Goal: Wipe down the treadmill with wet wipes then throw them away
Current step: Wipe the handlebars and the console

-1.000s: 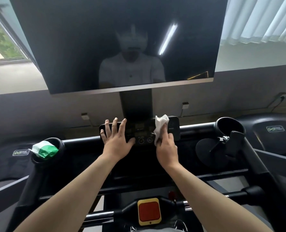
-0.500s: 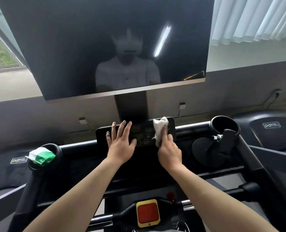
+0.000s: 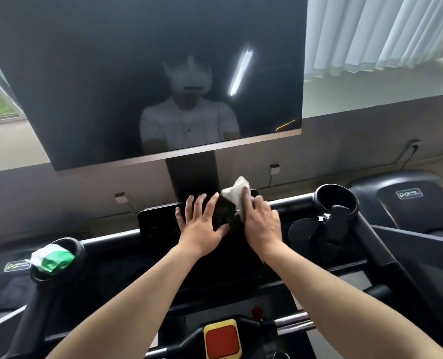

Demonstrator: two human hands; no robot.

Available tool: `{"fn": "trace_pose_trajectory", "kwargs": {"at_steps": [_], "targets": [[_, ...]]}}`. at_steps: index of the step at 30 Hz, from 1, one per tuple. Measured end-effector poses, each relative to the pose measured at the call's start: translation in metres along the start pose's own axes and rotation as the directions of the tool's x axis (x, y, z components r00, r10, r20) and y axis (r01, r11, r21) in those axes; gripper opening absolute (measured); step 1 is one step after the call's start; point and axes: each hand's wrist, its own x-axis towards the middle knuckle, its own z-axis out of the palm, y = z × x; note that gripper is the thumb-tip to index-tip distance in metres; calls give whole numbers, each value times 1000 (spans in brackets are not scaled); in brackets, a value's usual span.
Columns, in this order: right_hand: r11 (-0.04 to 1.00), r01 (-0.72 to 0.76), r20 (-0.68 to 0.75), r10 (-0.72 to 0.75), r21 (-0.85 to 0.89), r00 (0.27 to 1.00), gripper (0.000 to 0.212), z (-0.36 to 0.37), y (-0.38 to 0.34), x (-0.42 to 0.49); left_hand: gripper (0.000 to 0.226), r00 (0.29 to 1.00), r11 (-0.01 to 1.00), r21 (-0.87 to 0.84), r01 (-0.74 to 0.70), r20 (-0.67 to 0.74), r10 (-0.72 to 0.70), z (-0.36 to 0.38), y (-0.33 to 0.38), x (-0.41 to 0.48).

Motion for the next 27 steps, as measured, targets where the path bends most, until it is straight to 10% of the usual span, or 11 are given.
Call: {"fn": "trace_pose_trajectory", "kwargs": {"at_steps": [5,9,19,27], "targets": [[926,-71,-15,82,370,996,55,-5,18,36,101,999,995,94,-38,30,36,6,-6,-2],[588,-201,119,175,783,977,35,-8,13,40,107,1000,993,114,-24,21,22,9,-5,-2],[703,-424,211,374,570,903,36,12,13,-7,108,1000,992,124,-13,15,11,13,-3,0],[786,-262,100,249,561,963,32,-5,23,20,105,1000,992,124,-12,14,11,14,-5,0]]}}
